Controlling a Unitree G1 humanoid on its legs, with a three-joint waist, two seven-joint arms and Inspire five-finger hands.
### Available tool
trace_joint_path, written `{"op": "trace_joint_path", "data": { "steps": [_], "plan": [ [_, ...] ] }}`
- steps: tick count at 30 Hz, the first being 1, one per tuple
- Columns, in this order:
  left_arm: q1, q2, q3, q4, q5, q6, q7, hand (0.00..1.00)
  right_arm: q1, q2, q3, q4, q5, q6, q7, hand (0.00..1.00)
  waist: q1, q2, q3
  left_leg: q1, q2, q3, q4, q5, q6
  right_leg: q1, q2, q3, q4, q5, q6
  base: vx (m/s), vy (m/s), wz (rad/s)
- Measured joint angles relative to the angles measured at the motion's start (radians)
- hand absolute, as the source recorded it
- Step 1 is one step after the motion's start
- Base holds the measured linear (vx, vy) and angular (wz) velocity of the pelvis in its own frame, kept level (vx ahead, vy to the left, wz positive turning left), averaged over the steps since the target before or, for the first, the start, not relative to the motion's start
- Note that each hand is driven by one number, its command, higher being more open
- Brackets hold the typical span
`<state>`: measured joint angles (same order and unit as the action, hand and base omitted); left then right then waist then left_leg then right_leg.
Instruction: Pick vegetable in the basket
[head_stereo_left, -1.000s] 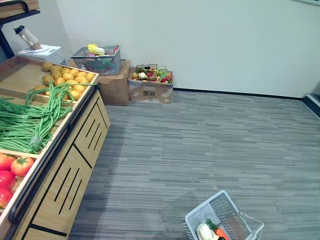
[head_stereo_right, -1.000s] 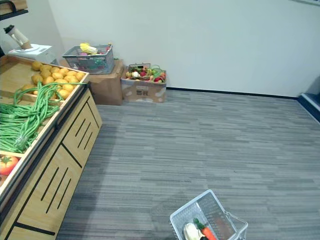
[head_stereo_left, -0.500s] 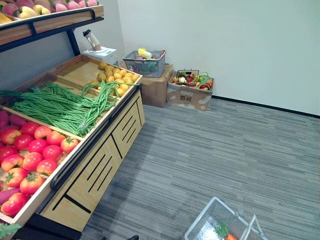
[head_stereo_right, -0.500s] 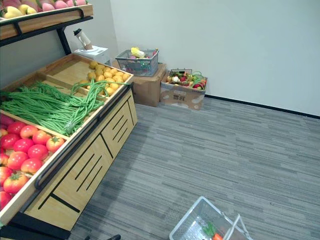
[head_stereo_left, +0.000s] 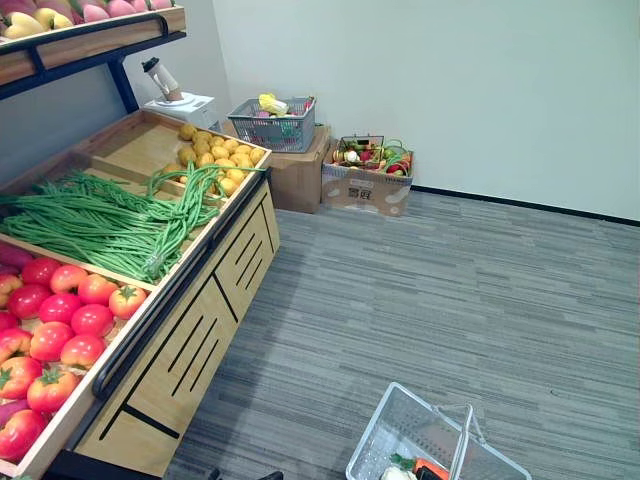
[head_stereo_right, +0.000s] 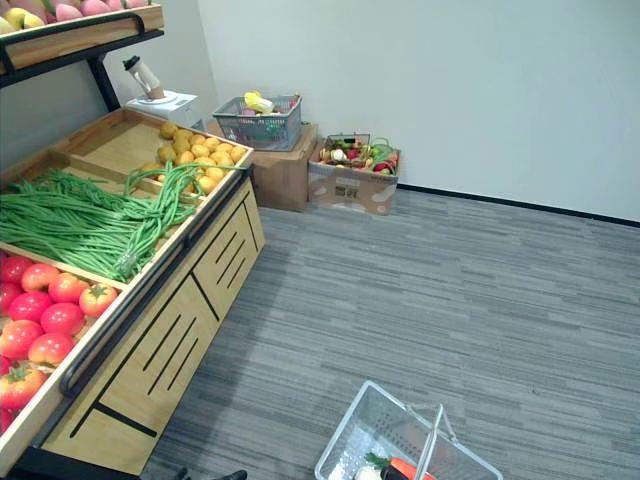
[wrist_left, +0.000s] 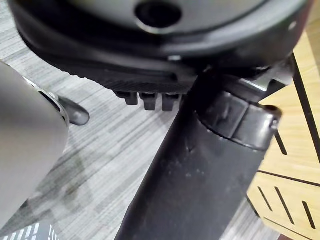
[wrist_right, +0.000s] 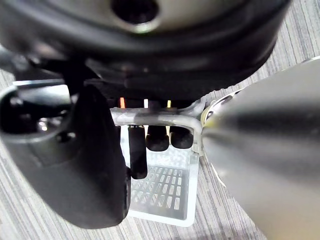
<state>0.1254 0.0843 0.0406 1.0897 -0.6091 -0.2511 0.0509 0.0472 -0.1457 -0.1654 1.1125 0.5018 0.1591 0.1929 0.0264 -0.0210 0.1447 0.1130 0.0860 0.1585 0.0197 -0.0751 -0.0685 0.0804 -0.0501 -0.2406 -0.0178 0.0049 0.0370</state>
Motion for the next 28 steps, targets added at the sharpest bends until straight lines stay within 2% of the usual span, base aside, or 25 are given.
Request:
{"op": "trace_joint_path", "data": {
  "steps": [12,19,28],
  "plan": [
    [-0.002,0.0,-0.026,0.006,0.033,0.001,-0.01,1.0,-0.011,0.004,0.032,0.001,0.009,0.001,-0.005,0.0,0.002,0.013,-0.006,0.027,0.004,0.068,-0.017,-0.001,0.001,0.004,0.009,0.055,-0.033,0.031,0.004,-0.03,0.012,-0.14],
    [-0.018,0.001,-0.037,0.035,0.028,-0.001,-0.012,1.0,-0.011,0.006,0.027,0.002,0.007,0.002,-0.01,0.0,-0.001,0.02,-0.011,0.043,0.018,0.129,-0.019,-0.011,-0.013,-0.005,0.025,0.11,-0.047,0.046,-0.001,0.0,-0.003,-0.25],
    [-0.018,0.005,-0.063,0.039,0.009,-0.002,-0.016,1.0,-0.011,0.012,-0.012,0.012,0.006,0.008,-0.012,0.0,-0.005,0.025,-0.014,0.043,0.028,0.13,-0.017,-0.015,-0.018,0.0,0.035,0.111,-0.06,0.048,-0.004,0.0,-0.012,-0.03]
  ]
}}
